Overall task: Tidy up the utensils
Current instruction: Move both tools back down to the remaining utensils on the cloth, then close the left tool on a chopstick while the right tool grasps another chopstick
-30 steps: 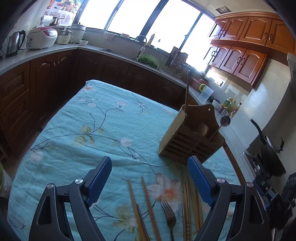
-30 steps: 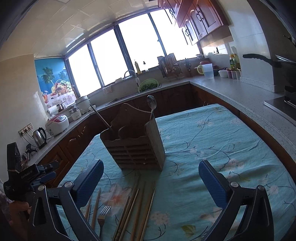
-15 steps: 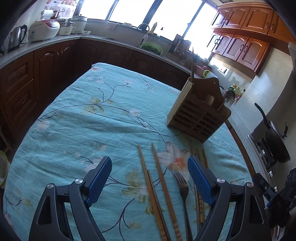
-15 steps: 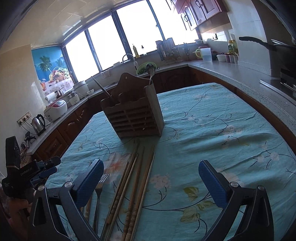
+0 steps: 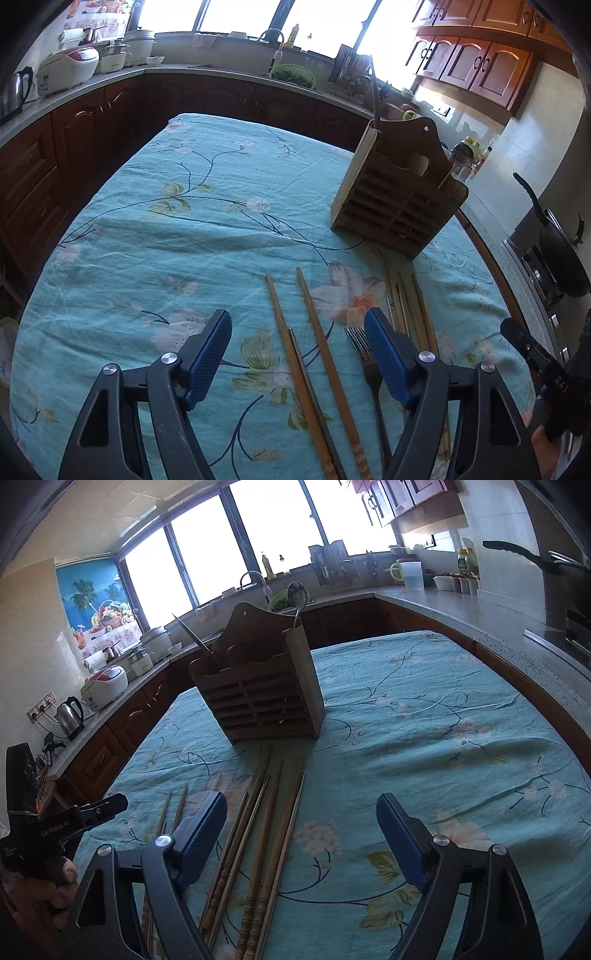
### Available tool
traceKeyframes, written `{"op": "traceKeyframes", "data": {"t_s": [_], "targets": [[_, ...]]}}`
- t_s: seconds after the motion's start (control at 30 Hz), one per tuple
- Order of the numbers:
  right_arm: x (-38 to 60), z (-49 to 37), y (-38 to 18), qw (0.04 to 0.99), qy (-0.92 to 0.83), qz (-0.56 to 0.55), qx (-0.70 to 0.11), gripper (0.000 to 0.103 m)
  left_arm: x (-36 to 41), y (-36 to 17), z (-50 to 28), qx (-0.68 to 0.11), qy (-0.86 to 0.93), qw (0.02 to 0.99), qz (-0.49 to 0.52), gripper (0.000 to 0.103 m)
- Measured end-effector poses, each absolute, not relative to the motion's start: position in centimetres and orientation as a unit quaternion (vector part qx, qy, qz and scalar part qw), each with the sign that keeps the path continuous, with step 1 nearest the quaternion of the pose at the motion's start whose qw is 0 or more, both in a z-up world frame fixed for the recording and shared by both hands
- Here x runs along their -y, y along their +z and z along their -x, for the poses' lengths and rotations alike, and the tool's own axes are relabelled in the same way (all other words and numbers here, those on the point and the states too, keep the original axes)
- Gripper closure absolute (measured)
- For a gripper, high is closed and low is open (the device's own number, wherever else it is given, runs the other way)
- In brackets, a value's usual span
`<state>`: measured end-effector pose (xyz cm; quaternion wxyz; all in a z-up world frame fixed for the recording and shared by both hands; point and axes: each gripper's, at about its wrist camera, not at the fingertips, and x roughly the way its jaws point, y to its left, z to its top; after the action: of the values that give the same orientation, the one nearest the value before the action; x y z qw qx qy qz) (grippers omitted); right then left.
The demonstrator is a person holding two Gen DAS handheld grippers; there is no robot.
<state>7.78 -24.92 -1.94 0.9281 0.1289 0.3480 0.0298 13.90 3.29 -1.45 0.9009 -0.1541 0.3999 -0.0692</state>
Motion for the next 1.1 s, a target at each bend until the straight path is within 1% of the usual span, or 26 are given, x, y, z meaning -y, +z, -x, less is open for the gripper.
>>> {"op": "traceKeyframes", "data": {"t_s": [0.03, 0.1, 0.13, 0.2, 0.23, 0.27, 0.3, 0.37, 0.67, 0.77, 0.83, 0.93, 0.97, 1.0, 1.1], "targets": [[24.9, -8.0, -2.1, 0.927, 0.030, -0.129, -0.352, 0.028, -3.1, -1.6, -14.3, -0.405, -0.073, 0.899, 0.152, 0.041], [25.0, -8.5, -2.3, 0.924, 0.031, -0.130, -0.358, 0.036, -2.6, -1.7, -15.2, -0.416, -0.080, 0.894, 0.145, 0.051], [24.9, -8.7, -2.4, 0.923, 0.031, -0.130, -0.362, 0.042, -2.3, -1.8, -15.6, -0.420, -0.083, 0.892, 0.141, 0.052], [24.8, -9.4, -2.7, 0.919, 0.034, -0.130, -0.371, 0.046, -1.9, -1.9, -16.6, -0.430, -0.086, 0.889, 0.133, 0.056], [24.7, -9.8, -2.9, 0.917, 0.036, -0.130, -0.376, 0.050, -1.6, -2.0, -17.1, -0.436, -0.086, 0.887, 0.128, 0.056], [24.6, -10.3, -3.0, 0.915, 0.037, -0.128, -0.381, 0.053, -1.4, -2.2, -17.7, -0.441, -0.087, 0.884, 0.124, 0.061], [24.5, -10.8, -3.1, 0.914, 0.039, -0.126, -0.385, 0.058, -1.1, -2.3, -18.3, -0.447, -0.087, 0.882, 0.121, 0.066], [24.3, -11.9, -3.4, 0.910, 0.044, -0.124, -0.392, 0.065, -0.8, -2.7, -19.4, -0.459, -0.088, 0.876, 0.118, 0.067], [23.5, -17.1, -5.8, 0.894, 0.052, -0.105, -0.433, 0.074, 0.6, -5.0, -23.5, -0.500, -0.082, 0.855, 0.111, 0.071], [23.2, -18.4, -6.7, 0.888, 0.051, -0.096, -0.448, 0.075, 0.9, -5.9, -24.3, -0.511, -0.079, 0.850, 0.106, 0.071], [22.9, -19.2, -7.3, 0.883, 0.049, -0.089, -0.458, 0.077, 1.3, -6.1, -24.6, -0.508, -0.076, 0.852, 0.097, 0.072], [22.4, -20.3, -8.2, 0.878, 0.043, -0.069, -0.472, 0.082, 1.8, -6.4, -25.2, -0.507, -0.072, 0.854, 0.085, 0.072], [22.1, -20.4, -8.2, 0.881, 0.041, -0.058, -0.468, 0.082, 2.0, -6.4, -25.3, -0.505, -0.072, 0.856, 0.078, 0.074], [21.8, -20.5, -8.2, 0.881, 0.039, -0.046, -0.469, 0.083, 2.3, -6.5, -25.3, -0.503, -0.069, 0.859, 0.069, 0.082], [21.1, -20.5, -8.4, 0.883, 0.027, -0.020, -0.469, 0.092, 2.6, -6.8, -25.3, -0.494, -0.065, 0.865, 0.057, 0.096]]}}
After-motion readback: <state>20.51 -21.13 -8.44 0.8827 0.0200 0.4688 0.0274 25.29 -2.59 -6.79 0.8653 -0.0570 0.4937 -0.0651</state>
